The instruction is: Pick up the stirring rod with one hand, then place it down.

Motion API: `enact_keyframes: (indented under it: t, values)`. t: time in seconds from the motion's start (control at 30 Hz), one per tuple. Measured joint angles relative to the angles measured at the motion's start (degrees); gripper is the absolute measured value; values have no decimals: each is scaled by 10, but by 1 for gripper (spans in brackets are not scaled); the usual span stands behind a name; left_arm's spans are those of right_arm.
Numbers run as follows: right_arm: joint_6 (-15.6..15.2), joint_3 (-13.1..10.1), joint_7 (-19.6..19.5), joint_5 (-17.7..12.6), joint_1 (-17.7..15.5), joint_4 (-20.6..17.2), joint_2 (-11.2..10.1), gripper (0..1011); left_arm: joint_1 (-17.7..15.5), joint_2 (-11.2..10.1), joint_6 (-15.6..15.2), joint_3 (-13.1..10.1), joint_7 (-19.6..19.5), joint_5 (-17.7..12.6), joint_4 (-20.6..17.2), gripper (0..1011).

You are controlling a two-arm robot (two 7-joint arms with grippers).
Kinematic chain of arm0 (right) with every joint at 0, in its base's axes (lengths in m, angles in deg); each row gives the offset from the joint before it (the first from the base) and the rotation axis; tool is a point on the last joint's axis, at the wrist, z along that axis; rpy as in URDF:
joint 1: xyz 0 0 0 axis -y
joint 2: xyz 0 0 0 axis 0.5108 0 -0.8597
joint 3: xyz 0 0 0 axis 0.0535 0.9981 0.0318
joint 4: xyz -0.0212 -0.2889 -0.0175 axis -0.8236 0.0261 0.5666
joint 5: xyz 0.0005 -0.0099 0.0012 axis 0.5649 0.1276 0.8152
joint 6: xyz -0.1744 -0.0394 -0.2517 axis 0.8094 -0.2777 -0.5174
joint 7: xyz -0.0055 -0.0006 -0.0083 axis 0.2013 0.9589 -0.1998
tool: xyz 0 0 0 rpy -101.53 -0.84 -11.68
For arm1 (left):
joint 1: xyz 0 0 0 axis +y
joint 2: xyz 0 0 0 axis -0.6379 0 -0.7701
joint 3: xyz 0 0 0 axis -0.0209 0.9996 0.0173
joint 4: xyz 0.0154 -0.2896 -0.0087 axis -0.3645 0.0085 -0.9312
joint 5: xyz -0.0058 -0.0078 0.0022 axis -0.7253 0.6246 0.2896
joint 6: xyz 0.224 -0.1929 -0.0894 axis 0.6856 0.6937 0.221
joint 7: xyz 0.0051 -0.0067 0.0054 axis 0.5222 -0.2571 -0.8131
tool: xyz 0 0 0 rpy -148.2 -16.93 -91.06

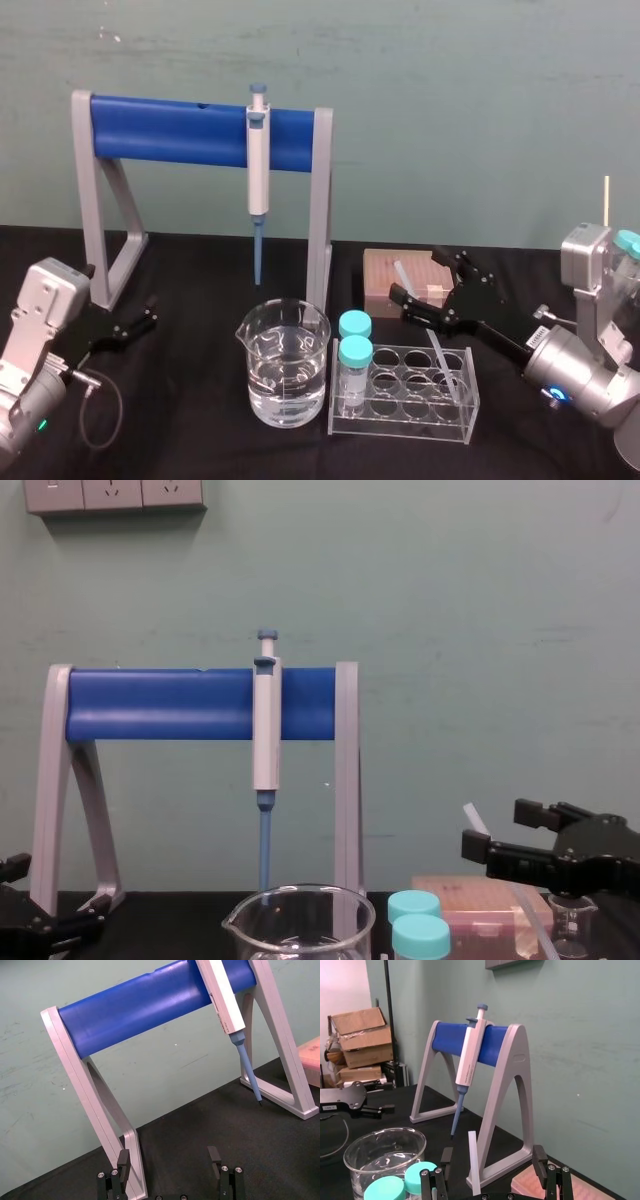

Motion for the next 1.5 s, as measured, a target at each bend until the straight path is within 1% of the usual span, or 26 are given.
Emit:
enact_keyframes:
  t: [0.43,0.67,0.97,1.5]
  values:
    - [-27,0,42,5,30,45,18,1003,0,0,0,0,0,0,0,1000]
    - [-41,-2,52,13,36,57,23,1003,0,0,0,0,0,0,0,1000]
    - [-59,-11,55,19,36,60,27,1003,0,0,0,0,0,0,0,1000]
    - [-58,-10,55,19,35,60,27,1003,0,0,0,0,0,0,0,1000]
